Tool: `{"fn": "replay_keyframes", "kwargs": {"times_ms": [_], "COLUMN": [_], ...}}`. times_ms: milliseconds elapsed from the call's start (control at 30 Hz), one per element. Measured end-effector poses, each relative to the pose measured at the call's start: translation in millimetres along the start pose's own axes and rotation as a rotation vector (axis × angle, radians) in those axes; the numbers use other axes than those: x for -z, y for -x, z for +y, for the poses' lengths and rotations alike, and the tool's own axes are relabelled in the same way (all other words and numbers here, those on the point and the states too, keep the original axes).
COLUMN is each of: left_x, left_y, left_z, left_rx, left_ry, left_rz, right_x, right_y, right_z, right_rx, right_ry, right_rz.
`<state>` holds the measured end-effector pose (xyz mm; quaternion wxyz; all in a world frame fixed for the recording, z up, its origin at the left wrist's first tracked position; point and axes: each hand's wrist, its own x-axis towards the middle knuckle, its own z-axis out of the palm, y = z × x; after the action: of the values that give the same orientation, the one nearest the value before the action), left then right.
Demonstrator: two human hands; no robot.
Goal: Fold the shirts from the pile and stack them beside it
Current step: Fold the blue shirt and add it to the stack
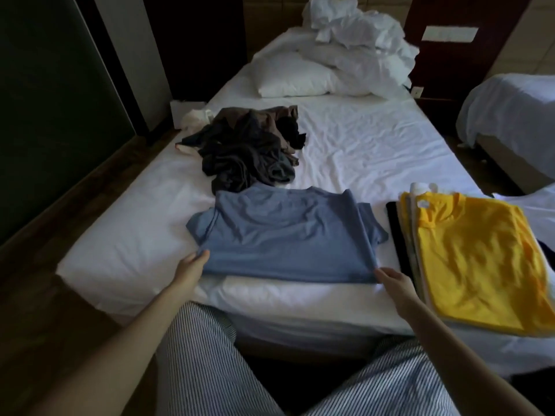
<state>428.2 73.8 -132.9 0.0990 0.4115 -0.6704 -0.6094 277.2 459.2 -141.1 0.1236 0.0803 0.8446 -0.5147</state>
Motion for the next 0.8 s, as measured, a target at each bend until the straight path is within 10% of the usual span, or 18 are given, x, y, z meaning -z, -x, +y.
{"fn": "replay_keyframes", "kwargs": {"times_ms": [800], "left_x": [-15], "left_y": [-18], "left_z": [-11], "left_rx": [0.116], "left_ry": [0.018], "left_rz": [-0.01], "right_x": [-13], "right_y": [-23], "right_z": [11], "right_rx": [0.023], "right_ry": [0.144], "right_rz": [0.021]}}
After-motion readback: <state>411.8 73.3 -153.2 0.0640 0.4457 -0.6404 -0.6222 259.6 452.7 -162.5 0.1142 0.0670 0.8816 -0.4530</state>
